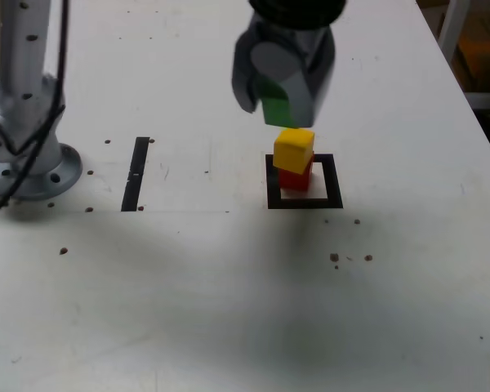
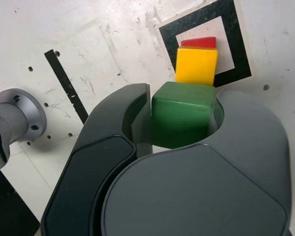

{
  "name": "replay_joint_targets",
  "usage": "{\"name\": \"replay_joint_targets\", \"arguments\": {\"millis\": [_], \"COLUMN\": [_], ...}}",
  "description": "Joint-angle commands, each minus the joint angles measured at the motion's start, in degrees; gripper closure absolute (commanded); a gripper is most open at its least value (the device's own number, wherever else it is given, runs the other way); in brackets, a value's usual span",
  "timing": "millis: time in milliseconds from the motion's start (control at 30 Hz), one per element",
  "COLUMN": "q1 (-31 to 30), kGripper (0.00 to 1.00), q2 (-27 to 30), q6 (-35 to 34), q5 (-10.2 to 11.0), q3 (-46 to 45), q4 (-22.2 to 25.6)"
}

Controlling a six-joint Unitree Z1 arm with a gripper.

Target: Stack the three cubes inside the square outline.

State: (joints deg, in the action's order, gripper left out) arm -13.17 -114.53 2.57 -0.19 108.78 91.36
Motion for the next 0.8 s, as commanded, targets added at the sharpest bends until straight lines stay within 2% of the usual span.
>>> {"name": "replay_joint_targets", "arguments": {"millis": [0, 400, 767], "q1": [0.33, 1.82, 2.18], "kGripper": [0.79, 0.79, 0.79], "q2": [-1.25, -5.39, -6.64], "q6": [0.19, 1.64, 2.0], "q5": [-0.24, 0.04, 1.49], "q3": [0.85, 1.47, 2.6], "q4": [0.8, 0.78, 0.85]}}
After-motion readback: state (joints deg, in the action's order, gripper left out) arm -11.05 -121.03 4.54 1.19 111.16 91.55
